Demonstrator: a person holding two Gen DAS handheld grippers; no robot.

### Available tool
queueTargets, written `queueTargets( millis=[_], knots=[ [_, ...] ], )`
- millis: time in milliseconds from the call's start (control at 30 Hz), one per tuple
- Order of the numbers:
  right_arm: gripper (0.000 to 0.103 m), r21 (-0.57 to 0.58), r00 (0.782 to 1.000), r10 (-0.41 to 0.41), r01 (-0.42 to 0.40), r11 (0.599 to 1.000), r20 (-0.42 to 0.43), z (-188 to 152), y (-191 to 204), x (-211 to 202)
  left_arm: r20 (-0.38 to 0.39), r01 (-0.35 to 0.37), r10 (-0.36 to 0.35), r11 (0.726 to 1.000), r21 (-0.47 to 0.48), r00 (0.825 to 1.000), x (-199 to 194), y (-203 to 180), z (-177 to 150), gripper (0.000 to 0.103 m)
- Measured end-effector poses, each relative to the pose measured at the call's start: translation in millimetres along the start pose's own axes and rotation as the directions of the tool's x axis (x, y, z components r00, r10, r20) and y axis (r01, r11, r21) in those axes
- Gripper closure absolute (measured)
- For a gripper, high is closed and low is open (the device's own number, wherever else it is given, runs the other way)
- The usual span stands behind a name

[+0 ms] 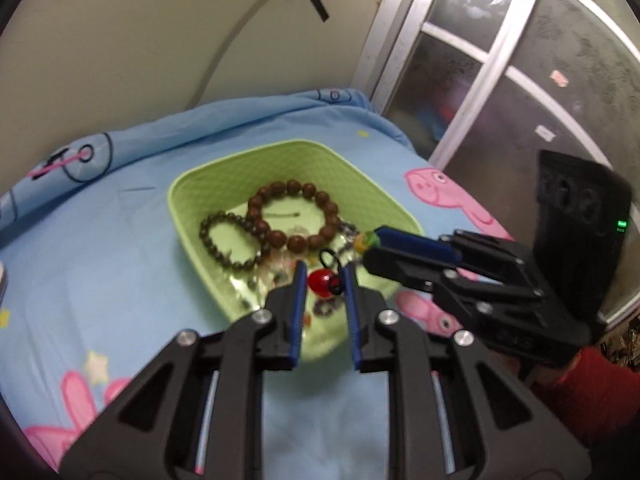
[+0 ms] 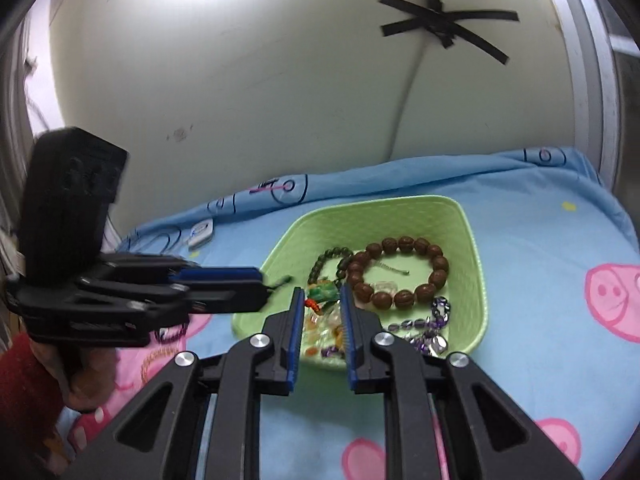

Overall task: Organize jewelry
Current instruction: 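Lower the red-bead charm into the basin and open both tools, then move both tools back to the amber bead bracelet, then grasp the amber bead bracelet with the right tool while the left tool also grips it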

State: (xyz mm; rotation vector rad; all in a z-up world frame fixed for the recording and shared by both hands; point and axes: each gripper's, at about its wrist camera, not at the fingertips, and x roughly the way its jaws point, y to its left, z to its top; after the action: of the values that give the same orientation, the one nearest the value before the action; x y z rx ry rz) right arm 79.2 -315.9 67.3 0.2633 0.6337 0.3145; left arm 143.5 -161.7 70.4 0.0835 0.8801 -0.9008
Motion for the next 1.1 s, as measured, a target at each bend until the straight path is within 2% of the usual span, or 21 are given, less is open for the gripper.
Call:
queueTargets(
  millis=[33, 100, 233, 333, 400, 467, 567, 600, 633, 700, 767, 833, 967, 1033, 1100],
  knots=[
    [0.077, 0.009, 1.000, -0.016, 0.016, 1.000, 0.015, 2, -2, 1, -0.019, 0.000, -0.001, 1.000, -0.008, 1.000, 8, 2, 2, 0.076],
    [0.062, 0.035, 0.996, -0.044, 0.042, 0.999, 0.078, 4, -7, -8, -0.044, -0.007, 0.006, 0.999, -0.039, 0.999, 17, 6, 4, 0.065],
    [0.060, 0.044, 0.992, -0.030, 0.024, 0.999, 0.123, 9, -6, -22, -0.009, -0.012, 0.011, 0.996, -0.088, 1.000, 4, 13, 10, 0.065],
    [0.060, 0.036, 0.986, -0.023, 0.017, 0.999, 0.167, 14, 5, -37, 0.078, -0.015, 0.023, 0.994, -0.104, 0.997, -37, 22, 13, 0.065],
    [0.060, 0.011, 0.987, 0.007, -0.009, 1.000, 0.163, 19, 14, -39, 0.142, -0.029, 0.044, 0.993, -0.111, 0.989, -72, 31, 8, 0.065],
    [0.060, -0.027, 0.990, 0.068, -0.065, 0.998, 0.125, 16, 32, -42, 0.187, -0.080, 0.102, 0.989, -0.124, 0.977, -112, 44, -7, 0.065],
    [0.060, -0.092, 0.985, 0.169, -0.166, 0.982, 0.027, 1, 64, -32, 0.184, -0.196, 0.225, 0.967, -0.161, 0.957, -150, 65, -41, 0.065],
    [0.063, -0.115, 0.980, 0.199, -0.199, 0.973, -0.018, -7, 77, -25, 0.176, -0.222, 0.252, 0.959, -0.173, 0.952, -157, 71, -51, 0.065],
    [0.070, -0.132, 0.976, 0.210, -0.215, 0.968, -0.054, -13, 86, -19, 0.161, -0.255, 0.287, 0.947, -0.194, 0.944, -165, 80, -66, 0.065],
    [0.081, -0.180, 0.962, 0.213, -0.242, 0.953, -0.169, -33, 112, 4, 0.120, -0.289, 0.323, 0.927, -0.239, 0.939, -169, 96, -92, 0.065],
    [0.087, -0.213, 0.947, 0.201, -0.256, 0.943, -0.251, -48, 131, 24, 0.081, -0.280, 0.315, 0.915, -0.289, 0.946, -169, 109, -115, 0.065],
    [0.091, -0.228, 0.933, 0.184, -0.261, 0.938, -0.308, -58, 141, 43, 0.066, -0.234, 0.269, 0.916, -0.327, 0.961, -165, 111, -139, 0.065],
    [0.097, -0.231, 0.920, 0.149, -0.243, 0.942, -0.363, -59, 148, 68, 0.036, -0.186, 0.206, 0.936, -0.299, 0.978, -146, 93, -162, 0.065],
    [0.098, -0.239, 0.916, 0.136, -0.239, 0.941, -0.378, -60, 151, 78, 0.003, -0.204, 0.213, 0.940, -0.275, 0.977, -133, 85, -164, 0.065],
    [0.098, -0.254, 0.911, 0.121, -0.235, 0.938, -0.395, -59, 155, 89, -0.041, -0.277, 0.275, 0.927, -0.255, 0.960, -120, 82, -165, 0.065]
  ],
)
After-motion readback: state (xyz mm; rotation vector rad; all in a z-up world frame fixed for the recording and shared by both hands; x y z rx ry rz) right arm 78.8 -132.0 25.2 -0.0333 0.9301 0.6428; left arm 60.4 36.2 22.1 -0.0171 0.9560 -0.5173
